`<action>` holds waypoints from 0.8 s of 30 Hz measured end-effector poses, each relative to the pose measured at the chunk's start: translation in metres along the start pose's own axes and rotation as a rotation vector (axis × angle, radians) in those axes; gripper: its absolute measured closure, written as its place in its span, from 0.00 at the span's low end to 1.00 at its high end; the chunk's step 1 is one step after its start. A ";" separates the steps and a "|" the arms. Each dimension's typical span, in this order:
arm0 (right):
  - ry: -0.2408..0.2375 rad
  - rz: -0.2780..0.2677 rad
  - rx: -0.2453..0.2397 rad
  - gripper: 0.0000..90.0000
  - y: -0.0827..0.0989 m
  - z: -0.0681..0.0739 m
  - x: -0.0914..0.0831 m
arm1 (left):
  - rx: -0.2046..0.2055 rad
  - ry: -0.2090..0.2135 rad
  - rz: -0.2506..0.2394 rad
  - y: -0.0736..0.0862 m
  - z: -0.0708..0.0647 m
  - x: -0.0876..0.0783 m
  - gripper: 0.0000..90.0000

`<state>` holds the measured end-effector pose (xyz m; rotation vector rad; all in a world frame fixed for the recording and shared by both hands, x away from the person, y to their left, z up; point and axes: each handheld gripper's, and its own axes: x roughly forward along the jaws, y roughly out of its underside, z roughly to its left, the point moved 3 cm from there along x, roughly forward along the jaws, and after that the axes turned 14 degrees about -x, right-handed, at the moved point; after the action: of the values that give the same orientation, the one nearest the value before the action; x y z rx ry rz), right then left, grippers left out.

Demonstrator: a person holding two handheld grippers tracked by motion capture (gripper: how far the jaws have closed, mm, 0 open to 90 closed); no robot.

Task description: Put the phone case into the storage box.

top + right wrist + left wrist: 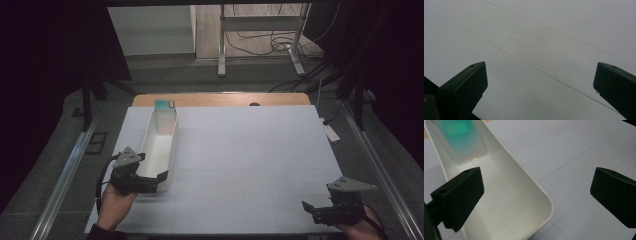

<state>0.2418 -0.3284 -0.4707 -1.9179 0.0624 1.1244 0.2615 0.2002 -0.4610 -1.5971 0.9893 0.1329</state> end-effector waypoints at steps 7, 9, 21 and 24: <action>-0.001 -0.002 0.000 0.00 0.000 0.000 0.000 | 0.001 -0.017 -0.001 0.007 0.000 -0.007 0.00; -0.001 -0.002 0.000 0.00 0.000 0.000 0.000 | 0.002 -0.023 -0.001 0.009 0.000 -0.009 0.00; -0.001 -0.001 -0.004 0.00 0.000 0.000 0.000 | -0.012 -0.038 -0.003 0.021 0.001 -0.022 0.00; -0.002 0.000 -0.007 0.00 0.000 0.001 0.000 | -0.015 -0.039 -0.003 0.025 0.001 -0.025 0.00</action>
<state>0.2415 -0.3280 -0.4707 -1.9232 0.0578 1.1279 0.2297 0.2156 -0.4656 -1.6042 0.9577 0.1698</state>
